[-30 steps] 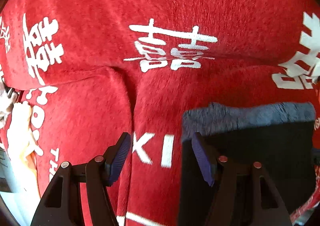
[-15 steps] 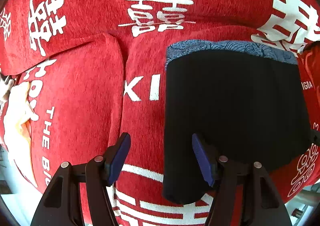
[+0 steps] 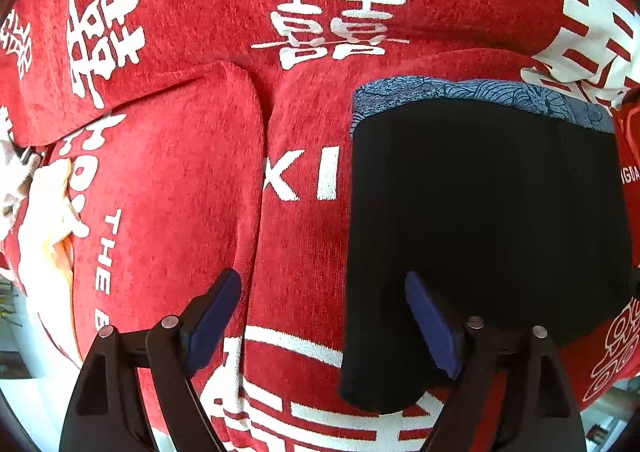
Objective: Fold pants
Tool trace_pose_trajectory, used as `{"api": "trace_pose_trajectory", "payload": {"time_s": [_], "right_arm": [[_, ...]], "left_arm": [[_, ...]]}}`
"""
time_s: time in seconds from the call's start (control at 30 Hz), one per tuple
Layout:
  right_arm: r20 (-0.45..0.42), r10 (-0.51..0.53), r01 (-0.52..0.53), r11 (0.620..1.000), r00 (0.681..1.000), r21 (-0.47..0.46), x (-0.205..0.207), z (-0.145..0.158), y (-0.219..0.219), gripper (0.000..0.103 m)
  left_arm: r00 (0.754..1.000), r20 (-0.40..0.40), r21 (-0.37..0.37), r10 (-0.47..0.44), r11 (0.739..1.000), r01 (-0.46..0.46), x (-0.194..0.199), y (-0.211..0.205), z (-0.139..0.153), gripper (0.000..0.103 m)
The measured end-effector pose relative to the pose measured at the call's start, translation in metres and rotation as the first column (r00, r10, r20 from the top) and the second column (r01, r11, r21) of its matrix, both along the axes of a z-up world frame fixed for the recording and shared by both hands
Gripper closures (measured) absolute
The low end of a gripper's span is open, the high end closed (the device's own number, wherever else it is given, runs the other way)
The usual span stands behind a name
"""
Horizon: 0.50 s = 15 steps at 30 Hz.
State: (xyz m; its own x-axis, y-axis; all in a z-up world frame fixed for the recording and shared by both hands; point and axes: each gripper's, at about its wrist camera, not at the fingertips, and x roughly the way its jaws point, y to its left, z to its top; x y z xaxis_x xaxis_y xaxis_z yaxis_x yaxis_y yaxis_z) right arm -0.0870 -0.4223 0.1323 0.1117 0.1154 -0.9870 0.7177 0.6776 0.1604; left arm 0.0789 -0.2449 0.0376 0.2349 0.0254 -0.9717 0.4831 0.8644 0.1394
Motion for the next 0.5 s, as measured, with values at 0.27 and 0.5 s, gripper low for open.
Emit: {"api": "trace_pose_trajectory", "payload": {"time_s": [0.27,0.5], "right_arm": [[-0.005,-0.02,0.021,1.0,1.0,0.011,-0.0029,-0.0017,-0.0024,0.047],[-0.006,-0.027,0.027,1.0,1.0,0.017,-0.0036,-0.001,-0.0035,0.043]], "left_arm": [[1.0,-0.015,-0.004,0.009,1.0,-0.009,0.0012,0.0014,-0.001,0.018],[1.0,-0.003,0.018,0.015,1.0,-0.015,0.0043,0.0026,0.0,0.001]]}}
